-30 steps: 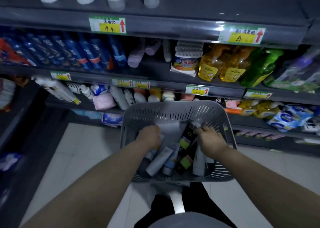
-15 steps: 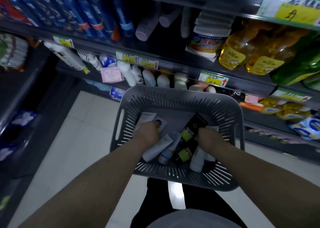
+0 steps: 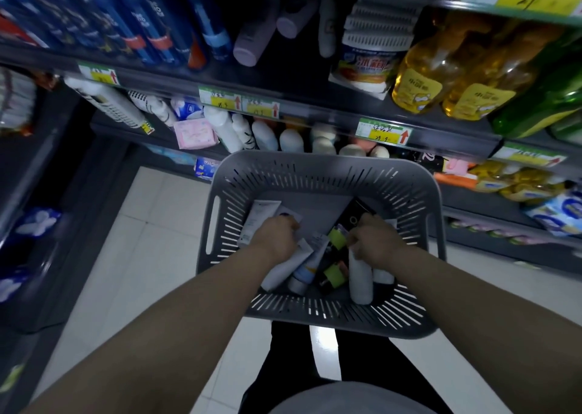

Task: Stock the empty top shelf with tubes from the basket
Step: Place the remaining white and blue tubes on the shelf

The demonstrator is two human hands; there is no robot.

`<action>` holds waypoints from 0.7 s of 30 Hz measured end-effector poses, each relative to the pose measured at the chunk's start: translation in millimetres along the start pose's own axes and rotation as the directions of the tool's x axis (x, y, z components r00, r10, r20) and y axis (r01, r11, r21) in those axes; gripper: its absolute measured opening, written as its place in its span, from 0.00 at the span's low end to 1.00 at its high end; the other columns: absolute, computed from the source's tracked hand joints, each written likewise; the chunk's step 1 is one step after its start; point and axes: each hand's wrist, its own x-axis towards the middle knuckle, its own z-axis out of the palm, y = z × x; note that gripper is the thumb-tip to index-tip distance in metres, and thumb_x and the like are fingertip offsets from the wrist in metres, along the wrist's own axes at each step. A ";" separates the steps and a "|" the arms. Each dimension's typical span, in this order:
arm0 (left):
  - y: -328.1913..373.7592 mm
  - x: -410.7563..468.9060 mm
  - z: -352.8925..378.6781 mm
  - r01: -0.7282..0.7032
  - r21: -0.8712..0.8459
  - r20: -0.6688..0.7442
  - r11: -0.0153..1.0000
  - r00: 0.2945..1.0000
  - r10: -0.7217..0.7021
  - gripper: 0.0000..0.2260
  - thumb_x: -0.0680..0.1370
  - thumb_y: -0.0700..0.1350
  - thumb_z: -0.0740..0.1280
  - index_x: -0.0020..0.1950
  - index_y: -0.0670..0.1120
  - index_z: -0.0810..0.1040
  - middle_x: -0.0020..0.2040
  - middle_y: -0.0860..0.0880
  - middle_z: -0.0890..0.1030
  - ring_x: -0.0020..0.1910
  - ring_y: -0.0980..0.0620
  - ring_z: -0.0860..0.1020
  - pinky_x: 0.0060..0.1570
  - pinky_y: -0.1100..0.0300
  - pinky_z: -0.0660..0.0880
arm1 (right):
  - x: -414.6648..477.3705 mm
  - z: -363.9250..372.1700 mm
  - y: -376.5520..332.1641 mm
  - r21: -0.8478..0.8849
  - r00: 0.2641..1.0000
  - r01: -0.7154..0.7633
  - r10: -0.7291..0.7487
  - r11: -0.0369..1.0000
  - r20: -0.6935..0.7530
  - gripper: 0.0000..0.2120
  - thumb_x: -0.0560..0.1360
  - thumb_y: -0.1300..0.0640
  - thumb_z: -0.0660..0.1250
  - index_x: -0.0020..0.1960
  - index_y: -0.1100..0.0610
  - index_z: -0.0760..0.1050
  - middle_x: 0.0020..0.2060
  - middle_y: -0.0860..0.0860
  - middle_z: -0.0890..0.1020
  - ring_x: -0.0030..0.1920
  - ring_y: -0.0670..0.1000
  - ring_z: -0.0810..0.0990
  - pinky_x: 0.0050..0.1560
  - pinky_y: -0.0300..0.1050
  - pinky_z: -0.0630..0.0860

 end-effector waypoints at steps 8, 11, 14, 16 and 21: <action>4.8 2.4 9.6 0.038 0.131 0.135 0.991 0.989 -0.056 0.14 0.82 0.41 0.58 0.64 0.36 0.73 0.63 0.39 0.77 0.61 0.42 0.76 0.58 0.55 0.72 | -31.1 -4.7 -11.3 0.356 0.996 0.073 -0.054 0.932 -0.064 0.12 0.77 0.58 0.64 0.59 0.59 0.72 0.55 0.58 0.79 0.54 0.55 0.76 0.44 0.43 0.66; 10.1 6.5 25.0 0.061 0.165 0.180 0.984 0.980 -0.091 0.14 0.82 0.42 0.58 0.64 0.37 0.73 0.63 0.38 0.77 0.61 0.42 0.76 0.57 0.54 0.73 | -38.0 -12.4 -12.1 0.425 0.986 0.110 -0.045 0.898 -0.161 0.11 0.78 0.61 0.63 0.59 0.57 0.74 0.55 0.56 0.80 0.56 0.54 0.77 0.48 0.43 0.70; 16.3 13.1 35.7 0.095 0.194 0.238 0.976 0.961 -0.141 0.15 0.82 0.42 0.57 0.67 0.37 0.70 0.65 0.38 0.75 0.63 0.42 0.75 0.59 0.54 0.73 | -42.6 -17.7 -8.8 0.447 0.980 0.133 -0.049 0.885 -0.194 0.12 0.78 0.64 0.61 0.60 0.57 0.75 0.56 0.54 0.80 0.55 0.50 0.76 0.50 0.41 0.70; 17.8 19.6 34.0 0.087 0.199 0.300 0.976 0.943 -0.145 0.18 0.83 0.43 0.55 0.72 0.38 0.63 0.70 0.38 0.70 0.67 0.42 0.72 0.63 0.53 0.70 | -43.3 -19.9 -4.3 0.417 0.978 0.117 -0.033 0.901 -0.204 0.13 0.78 0.63 0.61 0.62 0.57 0.74 0.58 0.55 0.80 0.57 0.54 0.77 0.51 0.43 0.71; 18.3 21.6 21.3 -0.067 0.323 0.452 0.944 0.887 -0.092 0.21 0.84 0.46 0.51 0.76 0.41 0.58 0.73 0.41 0.67 0.69 0.43 0.70 0.64 0.55 0.67 | -47.3 -15.5 5.6 0.383 0.989 0.078 -0.023 0.920 -0.147 0.10 0.79 0.60 0.61 0.59 0.58 0.74 0.54 0.60 0.80 0.53 0.57 0.78 0.47 0.46 0.72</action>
